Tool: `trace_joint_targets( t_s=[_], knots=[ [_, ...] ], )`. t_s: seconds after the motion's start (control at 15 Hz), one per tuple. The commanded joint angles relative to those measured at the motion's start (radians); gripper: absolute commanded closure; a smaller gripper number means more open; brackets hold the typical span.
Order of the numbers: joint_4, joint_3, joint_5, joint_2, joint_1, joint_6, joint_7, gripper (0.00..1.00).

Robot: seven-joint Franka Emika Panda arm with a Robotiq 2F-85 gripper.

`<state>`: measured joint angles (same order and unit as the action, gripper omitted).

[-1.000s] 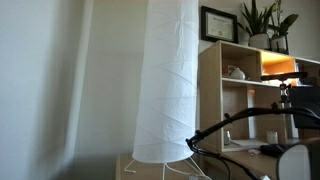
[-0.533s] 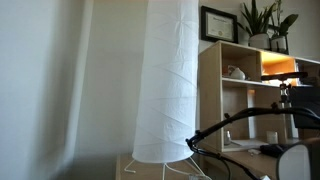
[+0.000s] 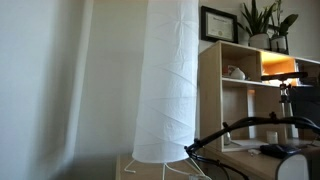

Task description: Open the top drawer

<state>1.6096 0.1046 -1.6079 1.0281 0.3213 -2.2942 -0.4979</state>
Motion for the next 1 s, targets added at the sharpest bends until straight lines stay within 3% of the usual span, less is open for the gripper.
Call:
trace_joint_targets(
  t_s=[0.0, 0.53, 0.93],
  knots=[
    [-0.050, 0.015, -0.007, 0.029, -0.015, 0.000, 0.018, 0.00],
    [-0.140, 0.008, -0.008, 0.090, -0.022, -0.016, 0.029, 0.00],
    [-0.128, 0.007, 0.000, 0.089, -0.015, 0.000, 0.005, 0.00]
  ],
)
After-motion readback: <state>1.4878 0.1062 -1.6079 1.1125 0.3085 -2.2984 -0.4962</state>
